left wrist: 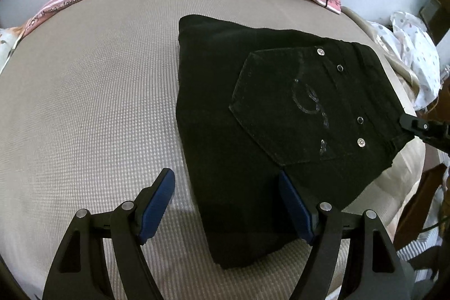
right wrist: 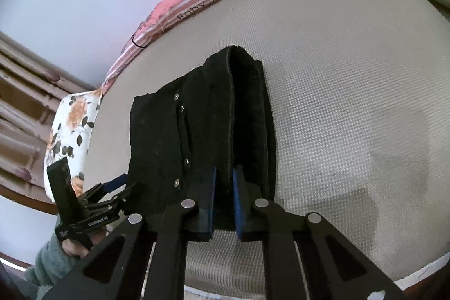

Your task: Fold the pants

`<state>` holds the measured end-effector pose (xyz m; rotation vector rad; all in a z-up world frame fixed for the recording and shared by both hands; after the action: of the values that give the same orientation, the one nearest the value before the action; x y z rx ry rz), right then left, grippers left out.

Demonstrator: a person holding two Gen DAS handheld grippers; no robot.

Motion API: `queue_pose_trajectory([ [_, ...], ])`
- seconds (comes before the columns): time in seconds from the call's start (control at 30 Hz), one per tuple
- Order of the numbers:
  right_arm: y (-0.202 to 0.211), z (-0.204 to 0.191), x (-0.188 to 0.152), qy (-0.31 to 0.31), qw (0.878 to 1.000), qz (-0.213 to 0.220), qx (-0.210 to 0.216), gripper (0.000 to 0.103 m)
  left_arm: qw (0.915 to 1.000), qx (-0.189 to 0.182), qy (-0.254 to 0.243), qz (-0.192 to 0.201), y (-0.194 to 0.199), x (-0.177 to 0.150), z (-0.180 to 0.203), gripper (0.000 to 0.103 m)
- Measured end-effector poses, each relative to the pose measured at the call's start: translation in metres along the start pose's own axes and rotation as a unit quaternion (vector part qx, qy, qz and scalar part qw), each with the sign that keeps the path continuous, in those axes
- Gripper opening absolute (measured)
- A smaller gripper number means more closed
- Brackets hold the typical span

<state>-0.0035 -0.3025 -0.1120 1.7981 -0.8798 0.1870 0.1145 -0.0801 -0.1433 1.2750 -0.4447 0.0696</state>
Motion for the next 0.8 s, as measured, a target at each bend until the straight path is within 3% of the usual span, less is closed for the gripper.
queue_pose_trajectory([
  [0.37,-0.016,0.018,-0.018,-0.011,1.0,-0.021,-0.01,0.009,0.9998,-0.007,0.0,-0.019,-0.008,-0.012,-0.004,0.077],
  [0.57,-0.018,0.023,-0.019,-0.035,0.999,-0.025,0.005,0.01,0.9998,-0.009,0.002,-0.02,-0.011,-0.012,-0.003,0.077],
  [0.6,-0.018,0.022,-0.019,-0.036,0.999,-0.024,0.006,0.014,0.9997,-0.011,0.003,-0.019,-0.01,-0.011,-0.003,0.077],
  [0.67,-0.016,0.022,-0.017,-0.041,0.999,-0.021,0.01,0.019,0.9997,-0.016,0.008,-0.016,-0.007,-0.008,-0.004,0.077],
  [0.8,-0.009,0.02,-0.01,-0.046,0.999,-0.009,0.016,0.019,0.9995,-0.028,0.01,0.009,0.008,0.006,-0.007,0.077],
])
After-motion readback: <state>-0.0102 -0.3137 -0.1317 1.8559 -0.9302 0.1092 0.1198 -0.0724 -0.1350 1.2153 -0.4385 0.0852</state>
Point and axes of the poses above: each gripper's, at about its wrist camera, not at the fingertips, and y roughly against the way its jaws point, z to its right, x to its top, the point moved 9 cm from there along -y, roughly the way its jaws point, and after that the axes turned 7 degrees about y, right-handed, at the moved point
